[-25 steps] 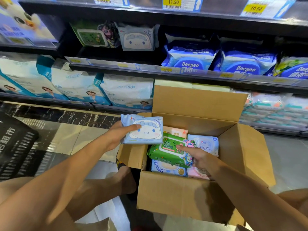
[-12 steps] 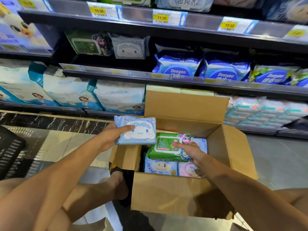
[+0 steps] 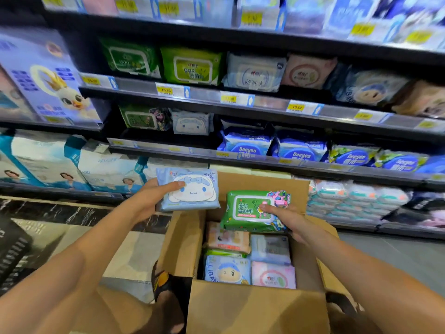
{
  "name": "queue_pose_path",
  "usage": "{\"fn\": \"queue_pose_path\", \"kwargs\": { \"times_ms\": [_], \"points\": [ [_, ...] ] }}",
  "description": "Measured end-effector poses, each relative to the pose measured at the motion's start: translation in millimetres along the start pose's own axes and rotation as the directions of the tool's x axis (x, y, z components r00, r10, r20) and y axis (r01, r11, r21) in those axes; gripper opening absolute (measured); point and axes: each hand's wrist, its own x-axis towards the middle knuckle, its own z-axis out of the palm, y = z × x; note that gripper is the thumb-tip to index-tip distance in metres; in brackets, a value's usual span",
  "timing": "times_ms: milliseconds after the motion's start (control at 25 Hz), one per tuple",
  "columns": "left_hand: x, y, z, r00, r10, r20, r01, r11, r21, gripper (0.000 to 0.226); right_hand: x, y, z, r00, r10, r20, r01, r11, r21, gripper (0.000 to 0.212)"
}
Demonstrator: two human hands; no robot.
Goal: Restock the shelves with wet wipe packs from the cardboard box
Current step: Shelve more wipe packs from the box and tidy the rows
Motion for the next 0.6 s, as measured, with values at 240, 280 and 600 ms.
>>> {"fn": "queue_pose_path", "kwargs": {
  "times_ms": [240,280,600],
  "points": [
    [-9.9,25.2,-40.5,0.996,0.089,-0.029,-0.091,0.992,-0.093,0.043,-41.2,-89.6,12.8,0.971,-0.233,0.054,0.230,0.971,0.060,0.036],
    [-11.2,26.7,-48.2,0.995,0.096,-0.040,-0.099,0.990,-0.101,0.042,-41.5,-99.3,18.0,0.967,-0.251,0.051,0.247,0.967,0.069,0.042],
    [-21.4,33.2,-111.0,0.983,0.090,-0.159,-0.118,0.977,-0.176,0.049,-13.4,-148.4,83.2,0.943,-0.314,0.108,0.302,0.947,0.113,0.049]
  ]
}}
